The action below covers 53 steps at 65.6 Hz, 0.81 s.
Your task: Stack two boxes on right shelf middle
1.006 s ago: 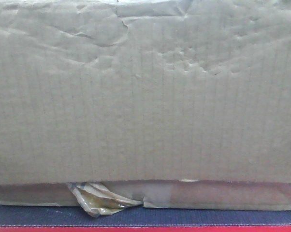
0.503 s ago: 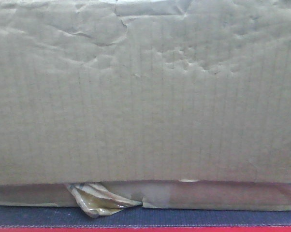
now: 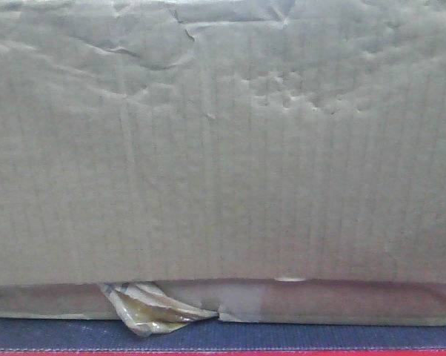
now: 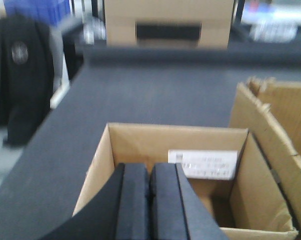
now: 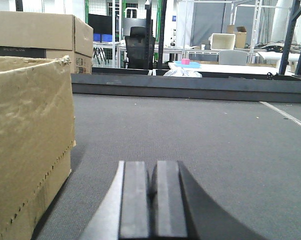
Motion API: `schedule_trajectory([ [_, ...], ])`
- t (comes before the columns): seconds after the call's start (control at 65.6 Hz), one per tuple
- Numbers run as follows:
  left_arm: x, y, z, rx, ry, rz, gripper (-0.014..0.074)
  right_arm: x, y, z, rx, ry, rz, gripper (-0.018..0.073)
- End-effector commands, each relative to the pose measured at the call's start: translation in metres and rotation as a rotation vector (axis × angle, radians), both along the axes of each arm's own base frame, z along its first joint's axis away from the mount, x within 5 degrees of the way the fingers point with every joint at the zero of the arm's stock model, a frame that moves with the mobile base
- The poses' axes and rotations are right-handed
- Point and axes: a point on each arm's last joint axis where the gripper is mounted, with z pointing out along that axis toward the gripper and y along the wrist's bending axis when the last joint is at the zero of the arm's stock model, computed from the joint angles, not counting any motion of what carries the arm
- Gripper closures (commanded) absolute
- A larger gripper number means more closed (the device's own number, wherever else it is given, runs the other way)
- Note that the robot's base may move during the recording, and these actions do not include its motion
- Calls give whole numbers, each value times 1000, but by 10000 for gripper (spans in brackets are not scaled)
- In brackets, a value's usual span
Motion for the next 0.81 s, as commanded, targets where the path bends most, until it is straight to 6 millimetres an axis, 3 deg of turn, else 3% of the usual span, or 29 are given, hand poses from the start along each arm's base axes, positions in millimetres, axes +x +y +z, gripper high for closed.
schedule_trajectory([
  [0.0,22,0,14,-16,108,-1,707,0,0,2,-8,-23,-5,720],
  [0.107,43,-1,27,-24,149,-1,707,0,0,2,-8,-23,-5,720],
  [0.35,78,-1,29,-33,261,2,707,0,0,2,-8,-23,-5,720],
  [0.609,137,2,20,76,617,-54,687,0,0,2,-8,-23,-5,720],
  [0.792,168,20,13,37,703,-89,687,0,0,2,-8,-23,-5,720],
])
